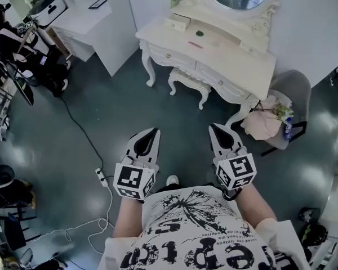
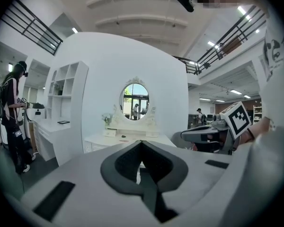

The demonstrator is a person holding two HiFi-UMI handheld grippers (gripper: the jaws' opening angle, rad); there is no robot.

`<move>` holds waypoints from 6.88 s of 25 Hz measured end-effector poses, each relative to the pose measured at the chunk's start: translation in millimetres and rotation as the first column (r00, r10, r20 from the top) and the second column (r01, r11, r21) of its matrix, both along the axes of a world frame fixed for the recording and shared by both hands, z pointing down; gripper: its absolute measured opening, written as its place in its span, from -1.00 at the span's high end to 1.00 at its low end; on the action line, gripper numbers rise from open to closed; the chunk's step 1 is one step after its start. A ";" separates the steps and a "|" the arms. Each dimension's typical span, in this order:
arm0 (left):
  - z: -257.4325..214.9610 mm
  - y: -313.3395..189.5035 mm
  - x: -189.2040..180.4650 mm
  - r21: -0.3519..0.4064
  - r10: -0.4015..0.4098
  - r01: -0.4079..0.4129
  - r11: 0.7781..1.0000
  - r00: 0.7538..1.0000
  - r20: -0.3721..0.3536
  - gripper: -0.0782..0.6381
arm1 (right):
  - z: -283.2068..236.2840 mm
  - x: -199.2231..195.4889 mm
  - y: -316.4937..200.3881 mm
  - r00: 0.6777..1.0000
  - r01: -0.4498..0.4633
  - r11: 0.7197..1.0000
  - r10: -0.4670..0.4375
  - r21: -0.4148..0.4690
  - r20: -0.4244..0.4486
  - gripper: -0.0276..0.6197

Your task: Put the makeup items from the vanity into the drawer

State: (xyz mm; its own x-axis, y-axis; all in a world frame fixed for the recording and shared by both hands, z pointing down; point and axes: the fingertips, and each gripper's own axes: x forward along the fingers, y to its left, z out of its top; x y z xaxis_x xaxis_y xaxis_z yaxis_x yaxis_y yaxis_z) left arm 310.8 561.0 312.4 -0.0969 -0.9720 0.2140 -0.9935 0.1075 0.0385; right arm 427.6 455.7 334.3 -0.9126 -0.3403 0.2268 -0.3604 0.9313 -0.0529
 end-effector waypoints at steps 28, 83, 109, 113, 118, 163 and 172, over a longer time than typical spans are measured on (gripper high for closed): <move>29.0 -319.1 -230.2 -0.061 0.005 -0.003 0.998 0.999 0.045 0.77 | 43.1 -241.3 -346.7 0.999 0.020 0.999 -0.022 -0.045 -0.036 0.86; 185.5 -614.6 -410.1 -0.284 0.534 -0.590 0.756 0.807 -0.253 0.77 | 289.0 -346.6 -513.3 0.465 -0.136 0.914 -0.282 -0.383 -0.839 0.53; 133.6 -653.7 -471.0 -0.186 0.485 -0.515 0.837 0.855 -0.185 0.77 | 163.5 -461.2 -600.6 0.683 -0.119 0.972 -0.068 -0.203 -0.727 0.74; 123.6 -649.8 -497.0 -0.173 0.464 -0.490 0.854 0.869 -0.171 0.77 | 161.8 -499.8 -612.3 0.668 -0.089 0.976 -0.088 -0.198 -0.739 0.74; 119.1 -644.1 -526.7 -0.183 0.426 -0.452 0.873 0.890 -0.164 0.77 | 175.8 -540.3 -623.3 0.634 -0.057 0.974 -0.134 -0.218 -0.762 0.74; 131.9 -657.8 -531.3 -0.205 0.534 -0.560 0.803 0.828 -0.171 0.77 | 164.7 -519.8 -638.2 0.720 -0.303 0.924 0.062 -0.232 -0.692 0.64; 131.7 -666.3 -471.0 -0.211 0.571 -0.596 0.774 0.803 -0.173 0.77 | 195.7 -415.1 -636.6 0.687 -0.415 0.876 0.124 -0.247 -0.716 0.55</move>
